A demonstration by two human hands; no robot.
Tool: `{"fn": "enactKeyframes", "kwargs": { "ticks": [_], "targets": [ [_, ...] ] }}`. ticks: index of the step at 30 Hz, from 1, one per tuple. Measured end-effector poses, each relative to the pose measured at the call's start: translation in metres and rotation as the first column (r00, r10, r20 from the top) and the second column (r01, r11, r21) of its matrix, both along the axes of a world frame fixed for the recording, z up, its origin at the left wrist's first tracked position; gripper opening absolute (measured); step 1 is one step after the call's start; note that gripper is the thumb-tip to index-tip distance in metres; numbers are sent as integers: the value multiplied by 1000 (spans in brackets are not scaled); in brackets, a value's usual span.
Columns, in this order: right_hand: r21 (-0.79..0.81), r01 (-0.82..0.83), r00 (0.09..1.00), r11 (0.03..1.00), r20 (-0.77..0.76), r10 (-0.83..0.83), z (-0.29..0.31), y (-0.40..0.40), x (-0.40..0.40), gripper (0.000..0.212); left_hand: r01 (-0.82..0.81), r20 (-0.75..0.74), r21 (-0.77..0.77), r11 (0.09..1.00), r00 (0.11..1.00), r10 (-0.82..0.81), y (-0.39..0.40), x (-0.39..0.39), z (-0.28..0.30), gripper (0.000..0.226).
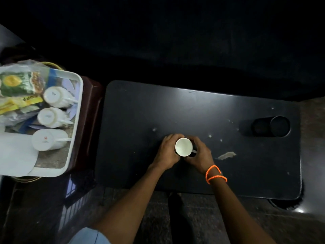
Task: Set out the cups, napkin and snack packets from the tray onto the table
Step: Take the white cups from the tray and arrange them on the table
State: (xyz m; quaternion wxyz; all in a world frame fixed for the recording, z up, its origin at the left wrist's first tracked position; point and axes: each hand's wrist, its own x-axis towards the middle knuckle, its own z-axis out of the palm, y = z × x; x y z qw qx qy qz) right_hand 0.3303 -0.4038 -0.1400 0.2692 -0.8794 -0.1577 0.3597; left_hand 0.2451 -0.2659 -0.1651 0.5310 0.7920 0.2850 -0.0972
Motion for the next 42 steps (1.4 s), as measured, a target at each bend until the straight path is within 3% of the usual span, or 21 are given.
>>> {"fn": "enactKeyframes", "kwargs": {
  "ticks": [4,9,12,17,19,21,23,25,26,27,29,31,37,39,42],
  "targets": [
    [-173,-71,996,982,45,80,9,10,-3,99,-7,-37,-15,1000,999,7,15,-12,13,78],
    [-187,-146,980,971,108,168,36,59,-15,119,-306,-16,67,950,951,308,72,-48,39,58],
    [-82,-255,951,964,161,265,50,125,-40,105,-502,37,131,855,864,501,116,-76,61,42],
    [154,-417,909,896,50,414,61,244,-107,73,-656,193,338,675,750,632,194,-129,90,31],
    [222,-445,890,867,7,455,61,279,-134,62,-722,235,419,551,672,702,220,-151,94,25],
    [278,-429,889,859,-40,457,61,307,-159,57,-799,249,460,387,534,808,244,-172,96,19],
    [304,-421,884,855,-76,462,61,328,-178,57,-842,156,466,273,382,911,267,-189,94,19],
    [279,-431,878,858,-90,470,60,342,-191,56,-798,-165,465,383,347,923,287,-205,86,38],
    [264,-426,881,866,-97,463,59,346,-195,56,-797,-326,392,459,346,880,293,-212,84,52],
    [257,-412,888,874,-105,449,58,348,-196,56,-840,-430,273,470,330,840,297,-216,83,63],
    [268,-370,902,890,-126,413,56,347,-195,57,-962,-518,-37,272,251,818,300,-222,87,67],
    [299,-326,911,897,-156,383,55,342,-191,51,-967,-547,-218,129,231,805,299,-231,86,58],
    [465,-117,938,878,-239,251,57,324,-185,18,-842,-510,-534,-73,252,823,281,-255,82,38],
    [494,-8,932,870,-311,185,58,320,-179,14,-796,-483,-601,-72,290,826,270,-258,81,42],
    [504,94,908,859,-398,134,57,308,-165,13,-744,-376,-664,79,423,825,254,-248,79,44]
  ]
}}
